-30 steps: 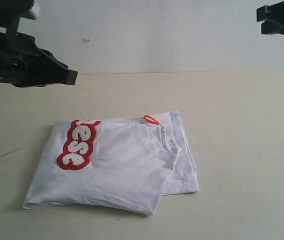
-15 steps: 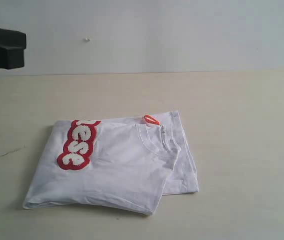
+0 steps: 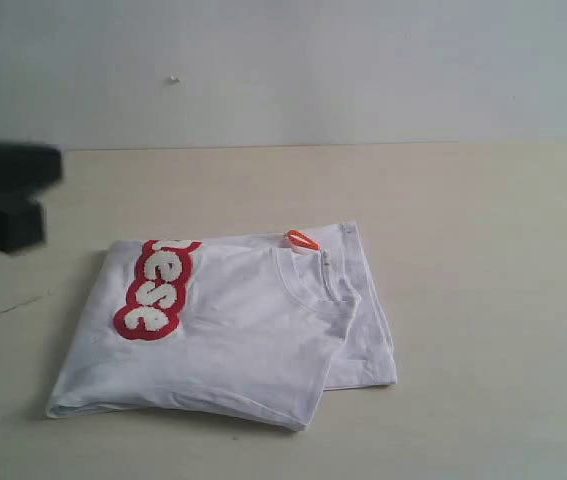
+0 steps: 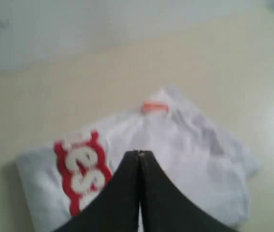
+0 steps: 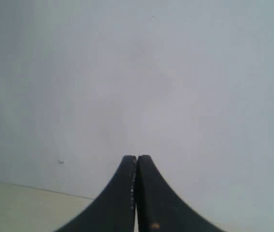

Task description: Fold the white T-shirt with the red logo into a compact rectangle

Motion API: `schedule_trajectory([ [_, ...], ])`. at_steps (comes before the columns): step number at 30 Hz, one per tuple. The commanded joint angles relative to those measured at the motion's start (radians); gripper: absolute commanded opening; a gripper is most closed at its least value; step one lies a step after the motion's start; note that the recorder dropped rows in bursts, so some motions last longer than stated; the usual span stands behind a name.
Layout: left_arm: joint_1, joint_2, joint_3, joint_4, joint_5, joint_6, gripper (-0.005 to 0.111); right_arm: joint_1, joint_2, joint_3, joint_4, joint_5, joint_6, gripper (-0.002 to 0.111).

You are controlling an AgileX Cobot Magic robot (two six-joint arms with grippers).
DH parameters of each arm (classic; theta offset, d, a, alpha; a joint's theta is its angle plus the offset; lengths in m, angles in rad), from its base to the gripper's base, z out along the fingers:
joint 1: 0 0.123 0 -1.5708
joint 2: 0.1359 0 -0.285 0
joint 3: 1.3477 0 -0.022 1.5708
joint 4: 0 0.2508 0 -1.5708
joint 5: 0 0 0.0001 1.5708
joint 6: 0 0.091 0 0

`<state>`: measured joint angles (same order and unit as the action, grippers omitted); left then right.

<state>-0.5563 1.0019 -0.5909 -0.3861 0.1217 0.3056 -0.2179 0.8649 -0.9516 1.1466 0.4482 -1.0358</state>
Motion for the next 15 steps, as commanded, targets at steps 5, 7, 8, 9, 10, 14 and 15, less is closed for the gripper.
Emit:
schedule_trajectory([
  [5,-0.025,0.581,-0.142,-0.008,0.181,0.057,0.0,-0.003,-0.031,0.062,0.037,0.0,-0.01,0.0],
  [7,-0.025,0.696,-0.2,-0.008,0.131,0.079,0.0,-0.003,-0.026,0.062,0.055,-0.002,-0.018,0.0],
  [8,-0.025,0.761,-0.24,-0.008,0.097,0.079,0.0,-0.003,-0.026,0.062,0.058,-0.002,-0.018,0.0],
  [9,-0.025,0.795,-0.268,-0.008,0.091,0.079,0.0,-0.003,-0.026,0.062,0.058,-0.003,-0.018,0.0],
  [10,-0.025,0.858,-0.326,-0.008,0.112,0.081,0.0,-0.003,-0.026,0.062,0.072,-0.002,-0.018,0.0],
  [14,-0.025,1.016,-0.521,0.013,0.222,0.109,0.0,-0.003,-0.026,0.062,0.083,0.0,-0.02,0.0],
  [15,-0.021,1.048,-0.569,0.016,0.241,0.109,0.0,-0.003,-0.026,0.062,0.083,0.002,-0.026,0.0],
])
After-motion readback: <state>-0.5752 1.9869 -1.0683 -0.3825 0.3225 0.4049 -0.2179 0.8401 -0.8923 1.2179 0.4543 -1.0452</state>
